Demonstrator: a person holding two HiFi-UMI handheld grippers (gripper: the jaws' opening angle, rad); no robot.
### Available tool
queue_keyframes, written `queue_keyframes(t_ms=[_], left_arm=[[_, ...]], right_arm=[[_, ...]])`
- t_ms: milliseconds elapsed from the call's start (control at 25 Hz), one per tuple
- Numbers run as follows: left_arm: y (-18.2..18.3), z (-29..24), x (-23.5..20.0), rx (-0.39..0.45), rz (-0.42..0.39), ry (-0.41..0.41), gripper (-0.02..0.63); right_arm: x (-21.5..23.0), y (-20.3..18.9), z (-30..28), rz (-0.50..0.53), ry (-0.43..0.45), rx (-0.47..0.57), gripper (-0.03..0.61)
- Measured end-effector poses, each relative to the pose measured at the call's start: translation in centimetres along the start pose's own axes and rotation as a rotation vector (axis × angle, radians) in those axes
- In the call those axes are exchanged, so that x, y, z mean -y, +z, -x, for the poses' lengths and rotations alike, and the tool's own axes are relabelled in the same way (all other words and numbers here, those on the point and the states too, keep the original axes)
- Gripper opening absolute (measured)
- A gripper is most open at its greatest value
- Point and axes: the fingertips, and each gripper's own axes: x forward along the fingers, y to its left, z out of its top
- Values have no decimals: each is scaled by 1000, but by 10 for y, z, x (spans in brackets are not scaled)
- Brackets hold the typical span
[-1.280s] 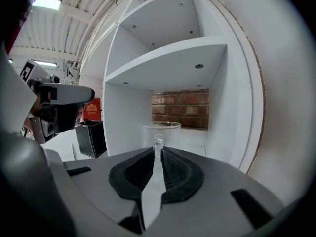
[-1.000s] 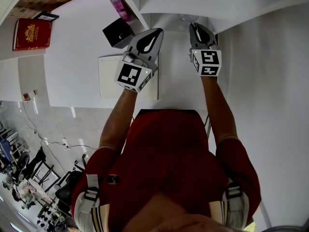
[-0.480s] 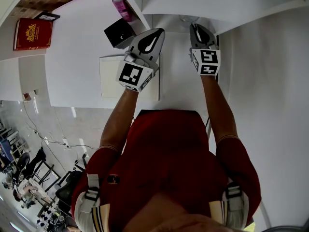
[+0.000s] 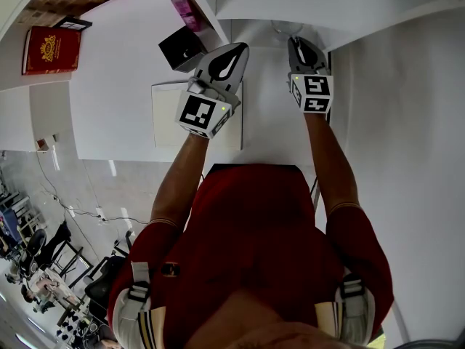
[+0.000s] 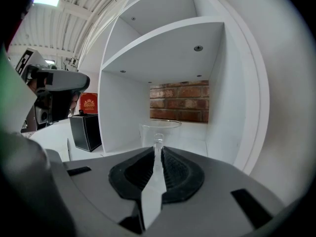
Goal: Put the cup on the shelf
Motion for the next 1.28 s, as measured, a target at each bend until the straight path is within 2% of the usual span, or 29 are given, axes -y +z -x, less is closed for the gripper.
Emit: queue_keyframes(t_ms=[760, 1040, 1280], left_arm=[[-6, 8, 7, -6, -1, -19, 6], [-5, 11, 11, -3, -5, -27, 5], [-4, 16, 15, 0, -8, -31, 5]], right_arm=[[-2, -12, -1, 17, -9, -66, 35], [-2, -15, 5, 17, 10, -87, 116], [-3, -7, 21, 24, 14, -67, 138]])
